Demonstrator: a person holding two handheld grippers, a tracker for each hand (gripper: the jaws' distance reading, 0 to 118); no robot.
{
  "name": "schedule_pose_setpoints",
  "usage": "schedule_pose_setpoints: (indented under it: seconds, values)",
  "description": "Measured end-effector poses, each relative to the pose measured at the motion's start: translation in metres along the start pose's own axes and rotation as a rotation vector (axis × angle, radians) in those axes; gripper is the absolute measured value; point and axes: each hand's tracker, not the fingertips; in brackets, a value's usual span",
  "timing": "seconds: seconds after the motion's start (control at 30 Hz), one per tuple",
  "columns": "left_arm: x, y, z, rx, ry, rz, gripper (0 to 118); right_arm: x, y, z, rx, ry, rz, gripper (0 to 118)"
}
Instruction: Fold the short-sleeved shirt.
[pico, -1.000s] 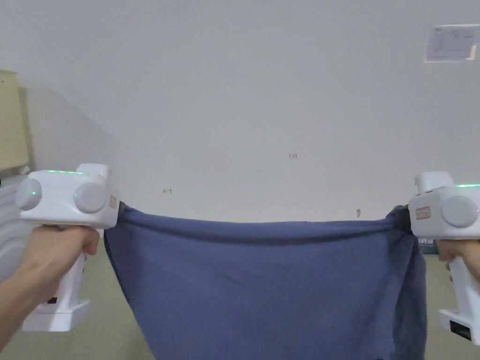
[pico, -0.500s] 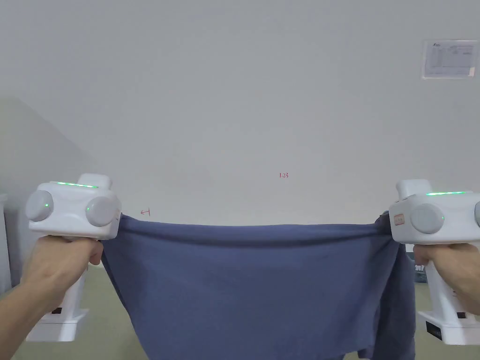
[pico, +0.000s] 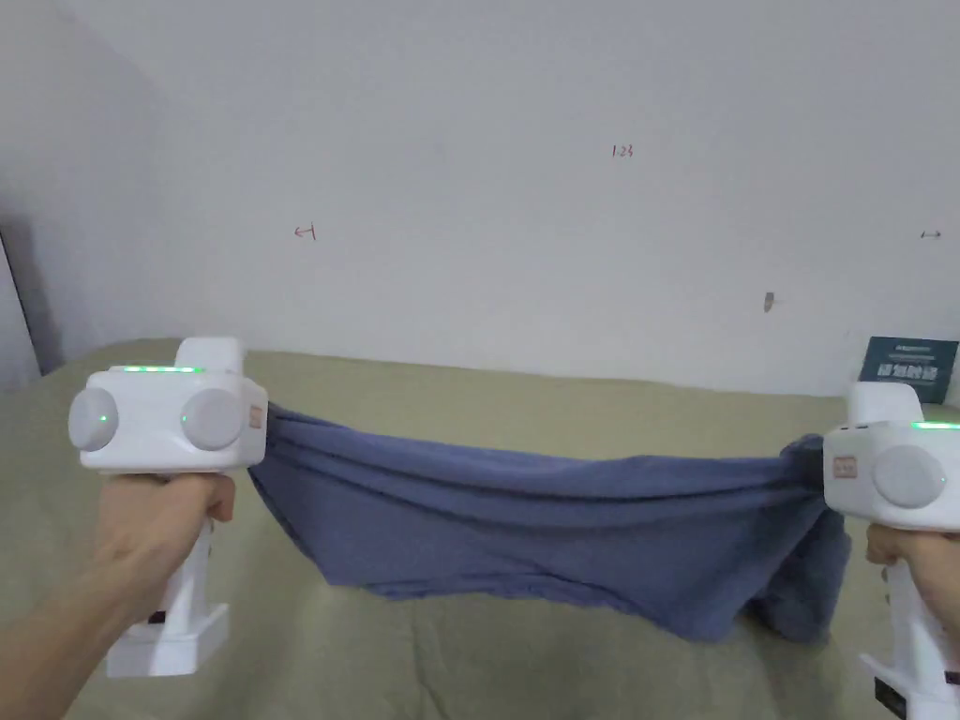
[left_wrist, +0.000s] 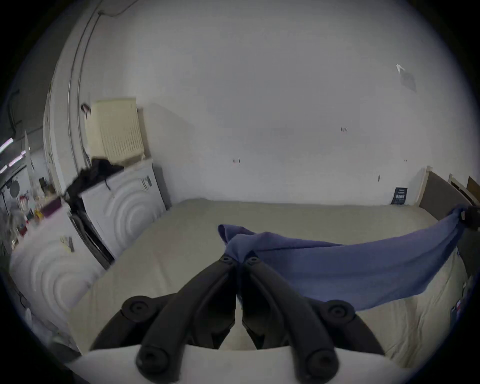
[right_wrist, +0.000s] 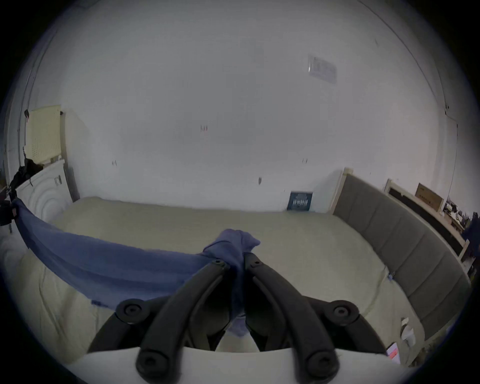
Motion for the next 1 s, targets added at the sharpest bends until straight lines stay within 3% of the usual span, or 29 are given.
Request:
schedule_pose_setpoints:
  seconds: [0.27,0.4,0.57,0.87,0.93,1.0]
  values:
    - [-0.009,-0.105,0.006,-0.125,-0.018,-0.028,2,0.005,-0.096,-0.003,-0.129,0.021,-0.006,8]
    - [-0.019,-0.120,0.044,-0.110,-0.011,-0.047,2,0.014,-0.107,0.043,-0.078,0.047,-0.037,8]
    - [-0.038,-0.138,0.115,-0.087,-0.041,-0.078,2,0.027,-0.137,0.118,-0.071,0.085,0.007,8]
    - [-0.078,-0.269,0.216,-0.181,-0.104,-0.060,2,0.043,-0.272,0.239,-0.146,0.131,0.051,8]
    - [-0.082,-0.291,0.222,-0.208,-0.091,-0.071,2,0.046,-0.292,0.248,-0.193,0.142,-0.011,8]
    - [-0.086,-0.305,0.222,-0.231,-0.087,-0.055,2,0.051,-0.309,0.241,-0.203,0.138,-0.018,8]
